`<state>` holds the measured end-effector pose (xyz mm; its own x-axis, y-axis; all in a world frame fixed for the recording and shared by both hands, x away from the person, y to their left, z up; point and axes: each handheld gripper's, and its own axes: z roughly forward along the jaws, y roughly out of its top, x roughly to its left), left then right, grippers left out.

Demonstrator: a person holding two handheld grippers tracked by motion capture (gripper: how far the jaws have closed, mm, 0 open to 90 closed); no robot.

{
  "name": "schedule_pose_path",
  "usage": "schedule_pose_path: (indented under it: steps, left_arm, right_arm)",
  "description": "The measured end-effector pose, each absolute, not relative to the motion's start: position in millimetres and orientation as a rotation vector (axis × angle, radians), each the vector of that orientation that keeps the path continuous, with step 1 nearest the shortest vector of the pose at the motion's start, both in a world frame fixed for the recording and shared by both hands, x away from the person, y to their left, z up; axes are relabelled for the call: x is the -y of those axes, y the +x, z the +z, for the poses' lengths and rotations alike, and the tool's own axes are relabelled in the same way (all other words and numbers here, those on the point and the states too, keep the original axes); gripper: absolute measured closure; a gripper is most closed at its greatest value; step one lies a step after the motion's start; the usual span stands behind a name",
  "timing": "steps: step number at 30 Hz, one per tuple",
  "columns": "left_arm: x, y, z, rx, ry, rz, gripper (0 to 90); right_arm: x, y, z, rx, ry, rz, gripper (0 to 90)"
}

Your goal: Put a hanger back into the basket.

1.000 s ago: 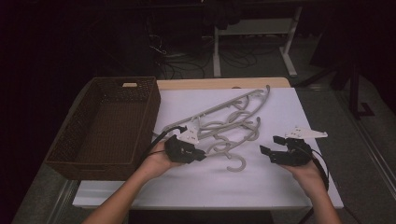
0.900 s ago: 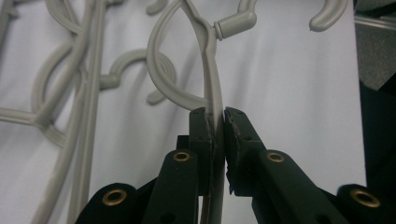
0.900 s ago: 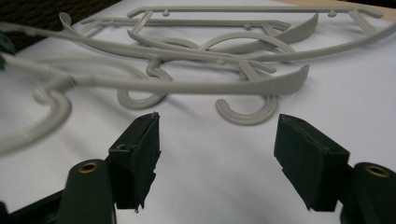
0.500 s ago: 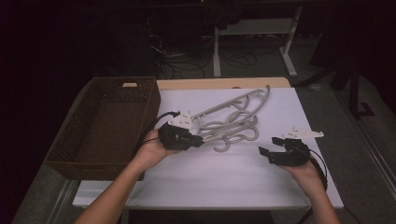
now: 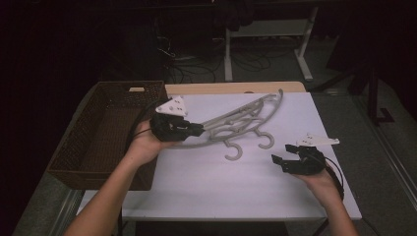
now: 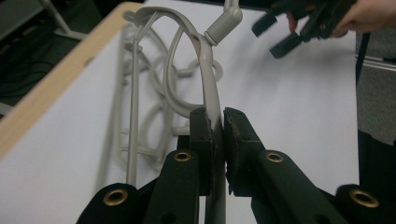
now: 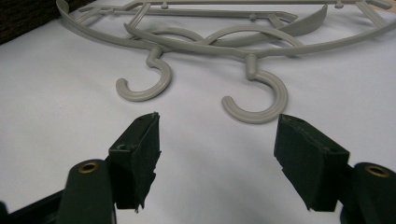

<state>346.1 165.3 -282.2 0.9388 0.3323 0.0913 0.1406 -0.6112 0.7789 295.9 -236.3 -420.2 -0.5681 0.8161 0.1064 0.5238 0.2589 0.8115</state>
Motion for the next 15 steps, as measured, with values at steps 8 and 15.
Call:
schedule_pose_path:
  steps: [8,15]
  left_arm:
    - [-223.2,349.3,-243.3,-0.411,2.174,0.366,83.2]
    - [-283.2,349.1,-237.5,-0.526,2.131,0.410,83.1]
  right_arm:
    - [235.3,296.6,-420.5,-2.204,1.220,1.219,30.3]
    - [233.6,297.9,-420.9,-2.209,1.218,1.213,30.3]
